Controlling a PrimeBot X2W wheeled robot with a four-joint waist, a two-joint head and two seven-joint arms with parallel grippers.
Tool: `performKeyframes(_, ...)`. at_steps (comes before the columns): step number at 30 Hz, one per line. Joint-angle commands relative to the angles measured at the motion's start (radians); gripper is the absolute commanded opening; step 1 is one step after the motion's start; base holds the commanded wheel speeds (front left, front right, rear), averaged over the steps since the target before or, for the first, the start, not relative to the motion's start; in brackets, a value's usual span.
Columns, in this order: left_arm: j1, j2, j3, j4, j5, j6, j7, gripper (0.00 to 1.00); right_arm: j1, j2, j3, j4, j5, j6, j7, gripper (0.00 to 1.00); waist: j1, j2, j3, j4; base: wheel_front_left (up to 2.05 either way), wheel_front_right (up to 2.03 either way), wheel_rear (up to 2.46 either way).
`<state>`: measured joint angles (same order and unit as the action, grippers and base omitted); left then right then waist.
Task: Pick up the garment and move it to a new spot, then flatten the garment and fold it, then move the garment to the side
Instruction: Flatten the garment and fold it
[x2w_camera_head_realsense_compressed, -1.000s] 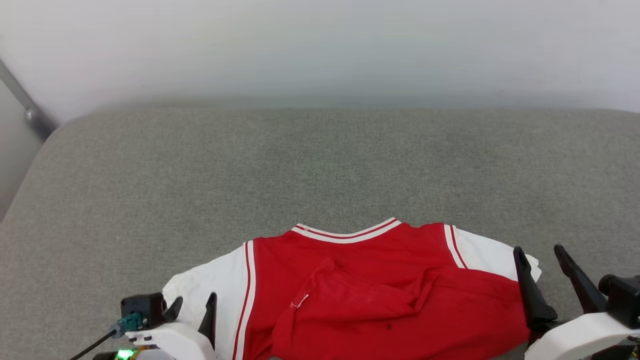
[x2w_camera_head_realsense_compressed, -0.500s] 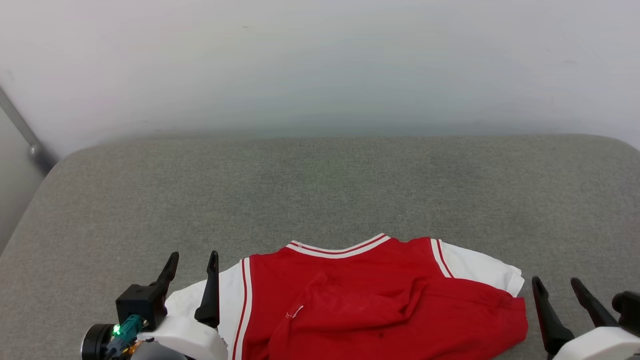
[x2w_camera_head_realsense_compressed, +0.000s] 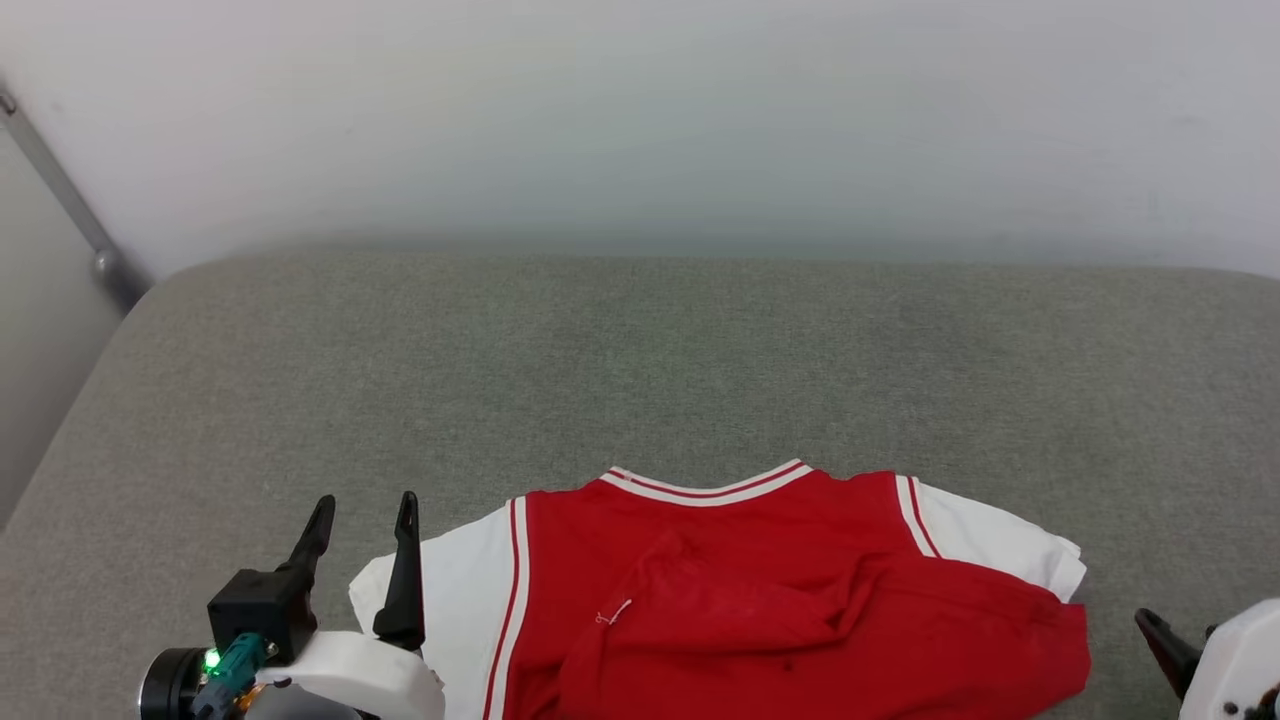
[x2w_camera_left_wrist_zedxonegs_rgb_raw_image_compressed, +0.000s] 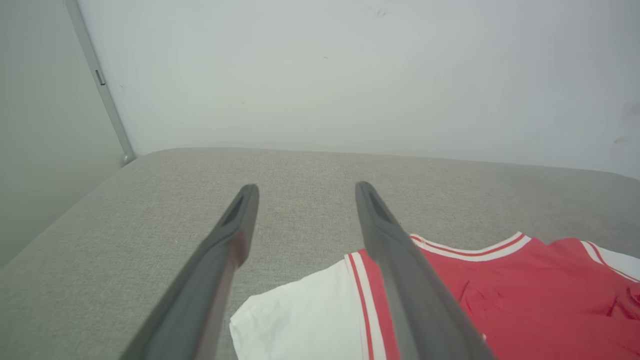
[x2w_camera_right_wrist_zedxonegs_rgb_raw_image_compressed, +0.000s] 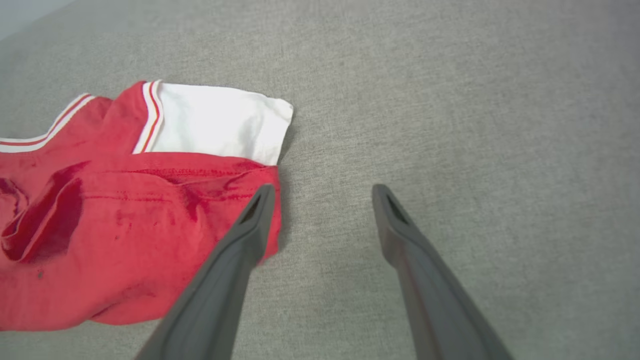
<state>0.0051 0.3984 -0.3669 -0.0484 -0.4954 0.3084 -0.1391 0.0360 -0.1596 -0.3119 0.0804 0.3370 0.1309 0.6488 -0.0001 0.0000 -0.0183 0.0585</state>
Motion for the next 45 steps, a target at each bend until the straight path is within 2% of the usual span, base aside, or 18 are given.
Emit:
performKeyframes(1,-0.017,0.003,0.002,-0.006,0.005,-0.001,-0.003,1.00,-0.047,-0.016,0.002,0.031,0.013,0.000,0.036,1.00,0.0001,0.0000,0.022,0.022,0.00,0.00,0.00)
performKeyframes(7,-0.073,-0.011,-0.004,-0.009,0.012,-0.014,-0.019,1.00,-0.218,-0.067,0.015,0.147,0.058,0.000,0.175,1.00,0.0001,0.0000,0.121,0.076,0.00,0.00,0.00)
performKeyframes(14,-0.128,-0.024,-0.003,0.021,0.005,-0.025,-0.040,1.00,-0.357,-0.114,0.047,0.247,0.056,0.000,0.263,1.00,0.0001,0.0000,0.222,0.108,0.00,0.00,0.00)
performKeyframes(22,-0.144,-0.039,-0.004,0.059,-0.017,-0.036,-0.040,1.00,-0.342,-0.071,0.039,0.359,0.046,0.000,0.346,1.00,0.0001,0.0000,0.248,0.117,0.00,0.00,0.00)
performKeyframes(23,-0.141,-0.037,-0.003,0.064,-0.019,-0.041,-0.036,1.00,-0.338,-0.060,0.035,0.369,0.041,0.000,0.355,0.82,0.0001,0.0000,0.249,0.115,0.00,0.00,0.00)
performKeyframes(24,-0.140,-0.031,0.000,0.069,-0.025,-0.044,-0.033,1.00,-0.337,-0.050,0.034,0.373,0.043,0.000,0.354,0.45,0.0001,0.0000,0.247,0.112,0.00,0.00,0.00)
performKeyframes(25,-0.138,-0.026,0.002,0.077,-0.035,-0.049,-0.024,1.00,-0.339,-0.043,0.035,0.375,0.047,0.000,0.354,0.00,0.0001,0.0000,0.245,0.108,0.00,0.00,0.00)
performKeyframes(28,-0.156,0.001,0.014,0.102,-0.068,-0.075,0.015,1.00,-0.355,-0.045,0.050,0.351,0.044,0.000,0.336,0.00,0.0001,0.0000,0.240,0.097,0.00,0.00,0.00)
performKeyframes(32,-0.207,0.063,0.028,0.143,-0.127,-0.143,0.128,1.00,-0.387,-0.065,0.079,0.302,0.044,0.000,0.309,0.00,0.0001,0.0000,0.231,0.081,0.00,0.00,0.00)
performKeyframes(36,-0.277,0.138,0.017,0.214,-0.203,-0.231,0.310,1.00,-0.409,-0.078,0.125,0.246,0.049,0.000,0.284,0.00,0.0001,0.0000,0.224,0.051,0.00,0.00,0.00)
performKeyframes(40,-0.330,0.182,-0.011,0.318,-0.286,-0.313,0.508,1.00,-0.409,-0.079,0.178,0.201,0.061,0.000,0.274,0.00,0.0001,0.0000,0.221,0.012,0.00,0.00,0.00)
performKeyframes(42,-0.348,0.196,-0.031,0.372,-0.312,-0.342,0.586,1.00,-0.403,-0.074,0.196,0.186,0.072,0.000,0.272,0.00,0.0001,0.0000,0.219,-0.009,0.00,0.00,0.00)
performKeyframes(45,-0.365,0.203,-0.051,0.464,-0.345,-0.362,0.686,1.00,-0.388,-0.071,0.220,0.166,0.083,0.000,0.268,0.00,0.0001,0.0000,0.221,-0.036,0.00,0.00,0.00)
